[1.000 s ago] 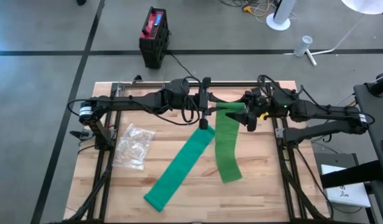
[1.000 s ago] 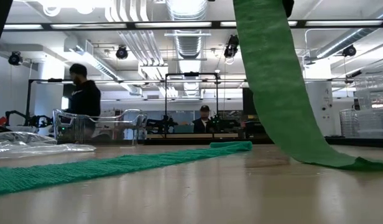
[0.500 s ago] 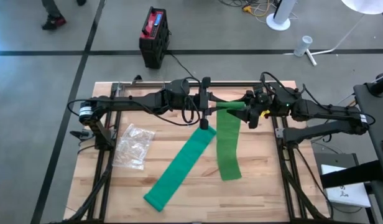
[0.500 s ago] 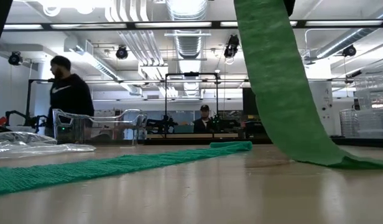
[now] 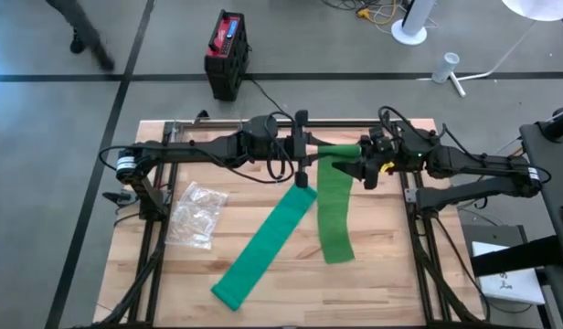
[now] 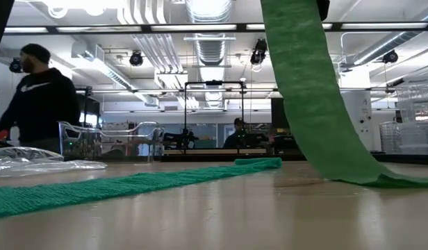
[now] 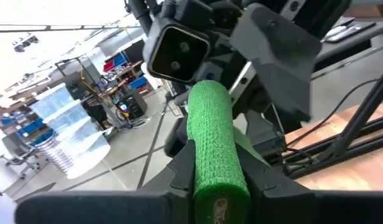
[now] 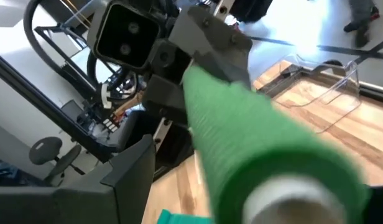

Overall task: Roll bandage
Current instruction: Roll the green bandage

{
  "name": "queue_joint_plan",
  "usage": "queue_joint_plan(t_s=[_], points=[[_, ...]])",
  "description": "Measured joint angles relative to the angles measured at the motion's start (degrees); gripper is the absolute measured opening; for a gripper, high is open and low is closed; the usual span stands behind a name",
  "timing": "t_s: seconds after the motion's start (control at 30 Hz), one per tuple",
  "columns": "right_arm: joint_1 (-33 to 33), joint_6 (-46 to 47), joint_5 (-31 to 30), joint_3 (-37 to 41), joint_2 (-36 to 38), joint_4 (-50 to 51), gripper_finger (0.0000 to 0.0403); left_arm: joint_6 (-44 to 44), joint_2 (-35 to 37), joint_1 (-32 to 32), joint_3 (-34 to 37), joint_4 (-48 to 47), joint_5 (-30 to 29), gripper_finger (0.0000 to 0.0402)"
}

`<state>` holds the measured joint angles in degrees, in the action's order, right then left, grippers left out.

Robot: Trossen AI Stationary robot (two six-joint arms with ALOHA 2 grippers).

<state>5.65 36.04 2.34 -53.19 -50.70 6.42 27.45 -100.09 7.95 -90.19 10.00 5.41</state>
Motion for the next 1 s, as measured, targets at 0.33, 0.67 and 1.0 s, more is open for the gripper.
queue_joint_plan(t_s=[0.33, 0.67, 1.0], points=[[0.00, 0.69, -0.19, 0.00, 0.07, 0.64, 0.0288, 5.66, 0.00, 0.04, 0.00, -0.15, 0.07, 0.0051], [0.00, -1.69, -0.86, 0.02, 1.48, 0.95, 0.0310, 8.75, 0.05, -0.66, 0.00, 0.11, 2.39, 0.0052], [0.00, 0.51, -0.86, 0.02, 1.87, 0.25, 0.0305, 16.63, 0.09, -1.91, 0.00, 0.52, 1.70, 0.0053]])
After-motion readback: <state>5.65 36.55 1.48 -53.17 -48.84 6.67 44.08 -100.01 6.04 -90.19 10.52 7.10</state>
